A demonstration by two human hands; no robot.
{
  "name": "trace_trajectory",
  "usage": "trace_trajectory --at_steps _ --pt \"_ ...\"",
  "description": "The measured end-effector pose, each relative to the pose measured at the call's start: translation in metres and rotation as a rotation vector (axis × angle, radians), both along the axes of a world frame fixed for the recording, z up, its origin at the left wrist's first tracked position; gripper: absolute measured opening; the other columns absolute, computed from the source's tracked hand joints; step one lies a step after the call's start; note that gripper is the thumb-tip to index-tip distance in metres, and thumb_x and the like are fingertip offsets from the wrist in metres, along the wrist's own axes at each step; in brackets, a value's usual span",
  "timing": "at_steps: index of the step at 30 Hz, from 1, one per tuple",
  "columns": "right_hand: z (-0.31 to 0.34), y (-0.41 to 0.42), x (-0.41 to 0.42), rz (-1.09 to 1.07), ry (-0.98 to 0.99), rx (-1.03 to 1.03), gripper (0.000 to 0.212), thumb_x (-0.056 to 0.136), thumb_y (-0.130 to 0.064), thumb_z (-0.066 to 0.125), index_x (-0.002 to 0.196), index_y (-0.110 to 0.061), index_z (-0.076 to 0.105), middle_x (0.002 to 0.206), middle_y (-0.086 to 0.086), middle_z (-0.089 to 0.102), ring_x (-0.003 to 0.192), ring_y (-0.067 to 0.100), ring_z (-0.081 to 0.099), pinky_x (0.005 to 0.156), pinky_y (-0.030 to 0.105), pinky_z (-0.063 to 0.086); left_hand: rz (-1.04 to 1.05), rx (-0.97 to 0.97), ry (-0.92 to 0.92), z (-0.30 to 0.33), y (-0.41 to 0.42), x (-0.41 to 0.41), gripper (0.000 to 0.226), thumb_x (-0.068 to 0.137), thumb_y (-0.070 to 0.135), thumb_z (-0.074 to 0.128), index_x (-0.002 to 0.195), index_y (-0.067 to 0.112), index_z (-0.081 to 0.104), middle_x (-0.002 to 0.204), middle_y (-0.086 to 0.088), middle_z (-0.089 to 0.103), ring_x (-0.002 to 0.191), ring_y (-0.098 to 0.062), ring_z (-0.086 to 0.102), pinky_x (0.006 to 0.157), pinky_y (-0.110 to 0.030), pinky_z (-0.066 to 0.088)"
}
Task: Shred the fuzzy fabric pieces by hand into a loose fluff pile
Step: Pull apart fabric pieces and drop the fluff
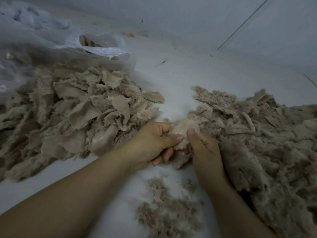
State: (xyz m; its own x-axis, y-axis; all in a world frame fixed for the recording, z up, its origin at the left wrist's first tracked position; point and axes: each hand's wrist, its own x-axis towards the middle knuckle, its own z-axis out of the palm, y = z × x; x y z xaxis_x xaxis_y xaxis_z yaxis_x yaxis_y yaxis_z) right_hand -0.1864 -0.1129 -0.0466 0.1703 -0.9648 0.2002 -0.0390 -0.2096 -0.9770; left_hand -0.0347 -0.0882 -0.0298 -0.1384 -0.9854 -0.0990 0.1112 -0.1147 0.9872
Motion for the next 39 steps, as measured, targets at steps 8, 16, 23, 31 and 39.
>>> trace_trajectory --at_steps 8,16,23,31,39 --pt "-0.003 -0.003 -0.001 -0.078 -0.010 0.103 0.052 0.089 -0.043 0.037 0.066 -0.009 0.069 0.059 0.010 0.059 0.060 0.025 0.057 0.062 0.028 0.049 0.077 0.049 0.269 0.000 -0.004 0.007 0.032 0.090 0.014 0.057 0.058 0.015 0.055 0.044 -0.013 0.053 0.024 -0.017 0.038 0.031 -0.011 0.023" --pt "-0.002 -0.003 -0.001 -0.024 -0.041 0.032 0.019 0.079 -0.017 0.051 0.073 -0.024 0.068 0.063 -0.007 0.061 0.059 0.010 0.052 0.053 0.017 0.042 0.478 -0.244 0.066 0.005 -0.012 0.008 0.032 0.093 -0.008 0.055 0.120 0.010 0.051 0.099 -0.007 0.066 0.066 -0.016 0.059 0.052 -0.032 0.050" --pt "0.000 -0.004 -0.003 -0.068 -0.172 0.077 0.032 0.090 0.010 0.040 0.092 -0.010 0.065 0.078 0.004 0.071 0.063 0.017 0.065 0.052 0.027 0.052 0.155 -0.388 -0.642 -0.009 -0.006 0.000 0.011 0.078 0.009 0.080 0.084 0.010 0.071 0.065 0.010 0.064 0.056 -0.005 0.056 0.055 -0.022 0.044" --pt "-0.001 -0.002 -0.001 0.056 0.104 -0.084 0.010 0.084 -0.031 0.068 0.091 -0.029 0.075 0.089 -0.003 0.075 0.084 0.016 0.071 0.073 0.035 0.058 0.219 -0.327 -0.236 -0.006 -0.005 -0.008 0.028 0.096 -0.003 0.052 0.075 0.013 0.061 0.045 0.008 0.050 0.041 -0.002 0.042 0.045 -0.015 0.035" --pt "-0.007 -0.007 -0.002 0.001 0.266 -0.215 0.029 0.097 -0.017 0.058 0.070 -0.025 0.060 0.072 -0.010 0.053 0.069 0.007 0.052 0.064 0.024 0.040 0.368 -0.383 -0.087 -0.003 -0.001 -0.007 0.026 0.099 0.004 0.051 0.073 0.005 0.057 0.053 -0.007 0.055 0.040 -0.013 0.044 0.042 -0.020 0.037"
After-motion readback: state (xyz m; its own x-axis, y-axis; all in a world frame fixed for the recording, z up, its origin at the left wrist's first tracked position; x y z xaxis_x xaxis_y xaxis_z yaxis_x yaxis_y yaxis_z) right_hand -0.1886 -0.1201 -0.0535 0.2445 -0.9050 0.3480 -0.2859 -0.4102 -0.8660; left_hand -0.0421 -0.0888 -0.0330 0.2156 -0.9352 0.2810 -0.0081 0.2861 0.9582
